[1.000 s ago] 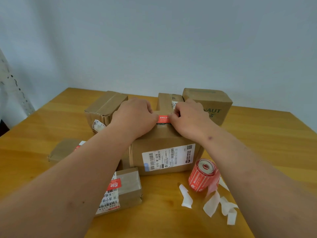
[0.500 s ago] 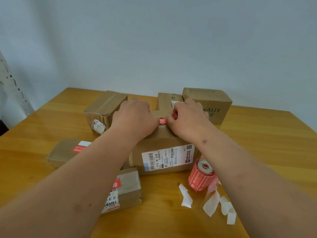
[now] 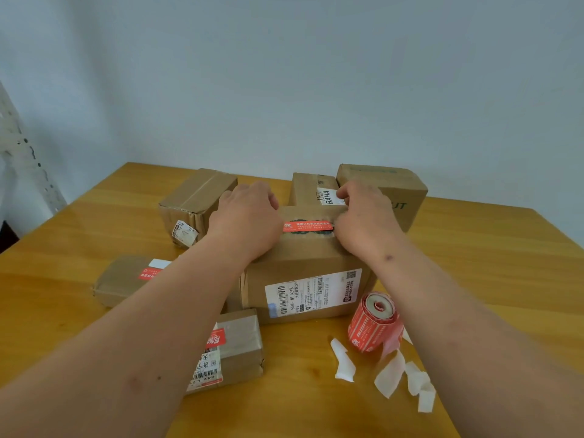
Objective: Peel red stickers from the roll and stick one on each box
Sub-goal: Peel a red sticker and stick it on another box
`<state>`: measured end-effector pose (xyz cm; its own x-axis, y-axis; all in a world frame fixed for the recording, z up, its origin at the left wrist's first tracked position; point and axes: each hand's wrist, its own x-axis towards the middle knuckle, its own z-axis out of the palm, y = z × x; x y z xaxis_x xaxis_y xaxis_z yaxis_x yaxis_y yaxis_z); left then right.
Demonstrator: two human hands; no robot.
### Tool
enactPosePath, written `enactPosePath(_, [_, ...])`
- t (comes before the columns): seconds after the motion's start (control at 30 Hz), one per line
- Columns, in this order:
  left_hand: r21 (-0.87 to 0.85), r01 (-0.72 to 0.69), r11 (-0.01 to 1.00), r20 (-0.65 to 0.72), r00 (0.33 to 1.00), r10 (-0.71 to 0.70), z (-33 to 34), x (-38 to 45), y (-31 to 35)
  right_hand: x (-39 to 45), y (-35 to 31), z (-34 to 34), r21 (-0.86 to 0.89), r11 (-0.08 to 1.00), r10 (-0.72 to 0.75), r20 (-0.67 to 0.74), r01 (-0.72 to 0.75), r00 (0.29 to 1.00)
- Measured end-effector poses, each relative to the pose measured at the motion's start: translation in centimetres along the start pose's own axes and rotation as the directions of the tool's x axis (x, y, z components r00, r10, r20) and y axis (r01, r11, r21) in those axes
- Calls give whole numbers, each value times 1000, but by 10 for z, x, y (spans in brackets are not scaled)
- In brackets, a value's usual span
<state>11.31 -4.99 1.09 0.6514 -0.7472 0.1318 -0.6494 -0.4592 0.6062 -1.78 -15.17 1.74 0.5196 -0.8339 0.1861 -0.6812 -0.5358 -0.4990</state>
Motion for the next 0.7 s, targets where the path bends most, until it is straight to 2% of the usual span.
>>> enactPosePath(0.07, [26, 7, 1000, -6, 1000, -7, 0, 0, 2, 1, -3, 4, -45, 999, 8, -8, -8, 1000])
enactPosePath(0.17, [190, 12, 982, 27, 999, -18, 1, -1, 8, 2, -5, 10, -162, 986, 30, -22, -33, 999])
enactPosePath(0.23, [204, 26, 979, 12, 1000, -29, 3, -1, 9, 4, -4, 10, -155, 987, 28, -49, -36, 998])
enactPosePath(0.3, [98, 28, 995, -29, 999, -25, 4, -1, 5, 4, 0, 8, -83, 996, 21, -58, -25, 998])
enactPosePath(0.37, [9, 17, 1000, -55, 998, -17, 5, -3, 1, 0, 2, 4, -50, 999, -21, -3, 20, 1000])
enactPosePath(0.47, [37, 1, 999, -38, 999, 0, 6, -8, -1, -6, 1, -2, -120, 990, -55, 114, 69, 992])
enactPosePath(0.53, [8, -15, 1000, -33, 999, 15, 6, -10, -3, -4, 5, -4, -49, 997, -51, 113, 57, 992])
enactPosePath(0.63, [-258, 3, 966, -30, 999, -12, 3, -13, -9, -1, 14, -4, 113, 993, -45, 51, 39, 998])
enactPosePath(0.7, [-358, 17, 934, -32, 999, -31, 3, -14, -12, -3, 14, -2, 95, 993, -67, 38, 63, 997])
